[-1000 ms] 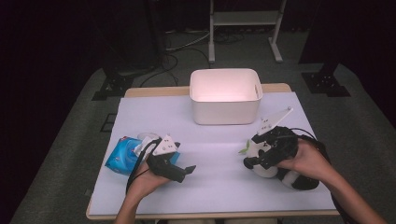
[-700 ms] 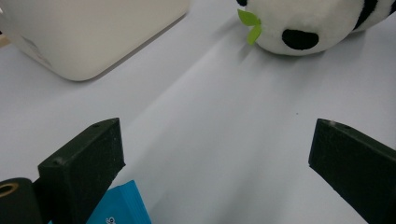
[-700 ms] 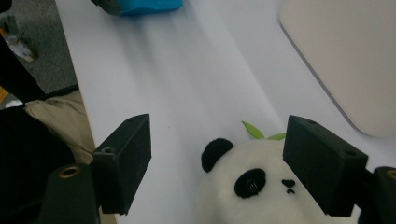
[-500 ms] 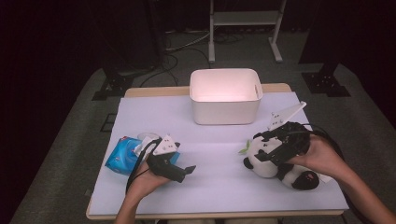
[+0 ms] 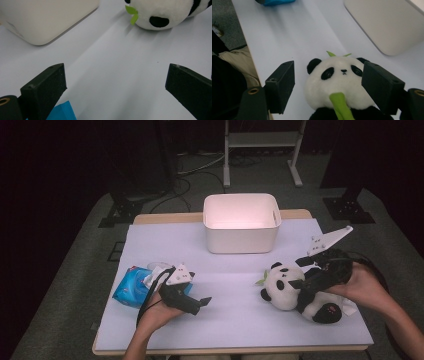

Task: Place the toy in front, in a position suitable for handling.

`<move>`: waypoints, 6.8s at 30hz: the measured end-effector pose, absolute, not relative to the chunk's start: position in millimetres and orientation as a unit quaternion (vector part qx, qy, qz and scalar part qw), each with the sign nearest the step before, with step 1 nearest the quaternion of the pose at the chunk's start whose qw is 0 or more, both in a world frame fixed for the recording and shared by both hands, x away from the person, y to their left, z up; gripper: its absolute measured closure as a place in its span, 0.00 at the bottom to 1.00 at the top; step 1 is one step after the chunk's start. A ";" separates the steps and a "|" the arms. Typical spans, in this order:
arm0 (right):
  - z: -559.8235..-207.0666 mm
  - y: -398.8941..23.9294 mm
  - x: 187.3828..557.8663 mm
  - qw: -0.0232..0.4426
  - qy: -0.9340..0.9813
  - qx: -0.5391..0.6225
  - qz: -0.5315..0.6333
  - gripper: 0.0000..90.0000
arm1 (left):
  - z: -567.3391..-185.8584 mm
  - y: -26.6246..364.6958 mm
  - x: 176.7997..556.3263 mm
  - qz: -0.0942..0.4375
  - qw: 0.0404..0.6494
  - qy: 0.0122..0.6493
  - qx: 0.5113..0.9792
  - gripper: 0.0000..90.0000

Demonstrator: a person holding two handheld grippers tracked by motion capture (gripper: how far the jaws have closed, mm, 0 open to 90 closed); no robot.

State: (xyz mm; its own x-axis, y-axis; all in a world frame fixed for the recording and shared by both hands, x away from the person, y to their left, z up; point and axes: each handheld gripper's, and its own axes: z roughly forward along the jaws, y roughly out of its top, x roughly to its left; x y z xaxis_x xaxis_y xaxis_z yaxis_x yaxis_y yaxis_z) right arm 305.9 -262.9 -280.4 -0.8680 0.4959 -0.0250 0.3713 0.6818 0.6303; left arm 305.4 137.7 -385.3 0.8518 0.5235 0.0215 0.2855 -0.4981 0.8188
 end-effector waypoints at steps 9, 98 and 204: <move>-283.3 -285.2 306.5 0.100 0.911 0.254 0.308 0.28 | -383.7 138.9 305.2 0.138 0.441 0.240 0.854 0.03; -290.2 -215.9 369.5 -0.003 0.936 0.109 0.336 0.82 | -381.0 160.1 308.2 0.141 0.433 0.267 0.849 0.03; -376.8 -317.9 313.5 -0.026 0.912 0.195 0.360 0.35 | -352.9 182.0 323.9 0.141 0.412 0.209 0.876 0.16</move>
State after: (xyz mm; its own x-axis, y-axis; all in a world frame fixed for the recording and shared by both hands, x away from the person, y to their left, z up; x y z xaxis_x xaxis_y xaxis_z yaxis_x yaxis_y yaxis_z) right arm 313.5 -317.9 -376.8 -0.9229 0.3369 0.1866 0.3736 0.6656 0.6460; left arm 323.9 182.0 -352.9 0.8729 0.4822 0.0746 0.2501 -0.5735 0.7801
